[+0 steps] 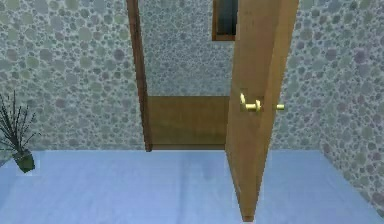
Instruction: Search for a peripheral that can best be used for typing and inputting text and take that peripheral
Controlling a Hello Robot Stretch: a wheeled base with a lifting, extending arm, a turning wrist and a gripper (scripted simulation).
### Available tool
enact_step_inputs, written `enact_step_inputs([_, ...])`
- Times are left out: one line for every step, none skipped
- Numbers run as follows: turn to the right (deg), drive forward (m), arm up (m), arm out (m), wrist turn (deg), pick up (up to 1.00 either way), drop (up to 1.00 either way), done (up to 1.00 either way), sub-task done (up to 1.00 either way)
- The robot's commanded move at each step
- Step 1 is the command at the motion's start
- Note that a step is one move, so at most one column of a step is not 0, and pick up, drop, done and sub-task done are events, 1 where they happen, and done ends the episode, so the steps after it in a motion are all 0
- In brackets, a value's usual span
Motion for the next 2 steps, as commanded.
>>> enact_step_inputs([0.0, 0.90, 0.00, 0.00, 0.0, 0.00, 0.00, 0.00, 0.00])
enact_step_inputs([0.0, 0.50, 0.00, 0.00, 0.0, 0.00, 0.00, 0.00, 0.00])
